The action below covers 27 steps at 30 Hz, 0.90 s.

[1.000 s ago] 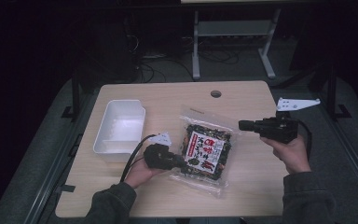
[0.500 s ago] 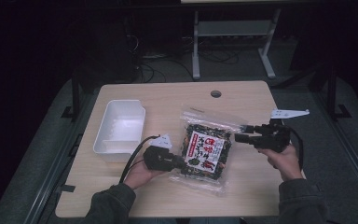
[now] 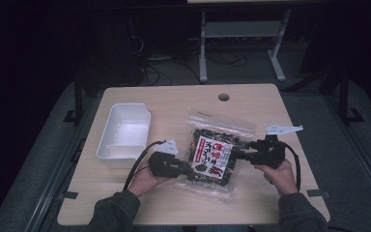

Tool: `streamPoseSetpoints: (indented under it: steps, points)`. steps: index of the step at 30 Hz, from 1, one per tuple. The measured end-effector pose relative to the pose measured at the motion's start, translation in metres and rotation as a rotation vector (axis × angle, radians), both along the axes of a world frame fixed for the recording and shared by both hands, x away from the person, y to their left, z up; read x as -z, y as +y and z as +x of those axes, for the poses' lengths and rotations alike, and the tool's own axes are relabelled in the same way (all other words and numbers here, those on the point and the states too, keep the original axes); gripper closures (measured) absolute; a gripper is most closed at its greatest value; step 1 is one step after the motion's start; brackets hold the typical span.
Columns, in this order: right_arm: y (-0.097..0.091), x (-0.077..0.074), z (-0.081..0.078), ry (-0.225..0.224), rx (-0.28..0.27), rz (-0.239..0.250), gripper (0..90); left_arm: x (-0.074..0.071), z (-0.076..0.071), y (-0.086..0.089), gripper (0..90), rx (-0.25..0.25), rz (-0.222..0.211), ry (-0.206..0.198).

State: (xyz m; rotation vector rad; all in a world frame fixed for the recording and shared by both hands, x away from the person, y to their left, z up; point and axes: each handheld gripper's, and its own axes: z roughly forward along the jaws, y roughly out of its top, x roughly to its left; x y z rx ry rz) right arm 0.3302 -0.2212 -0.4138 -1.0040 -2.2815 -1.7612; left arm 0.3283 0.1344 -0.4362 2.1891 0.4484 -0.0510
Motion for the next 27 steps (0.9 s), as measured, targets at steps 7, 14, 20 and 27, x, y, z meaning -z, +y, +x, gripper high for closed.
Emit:
streamPoseSetpoints:
  steps: [7, 14, 20, 27]
  points:
    - [0.012, 0.002, 0.001, -0.025, -0.019, -0.014, 51.7, 0.000, 0.000, 0.001, 72.1, 0.009, 0.000, -0.004]
    - [0.016, 0.000, -0.001, -0.037, -0.047, 0.034, 63.7, 0.000, -0.002, -0.001, 72.2, 0.021, -0.008, -0.009]
    - [0.017, -0.005, -0.005, -0.031, -0.099, 0.081, 73.3, 0.001, -0.003, 0.001, 67.8, 0.013, -0.011, -0.018]
    - [0.023, -0.027, -0.016, -0.080, -0.108, 0.025, 74.6, -0.003, -0.009, 0.005, 60.9, -0.016, 0.001, -0.060]
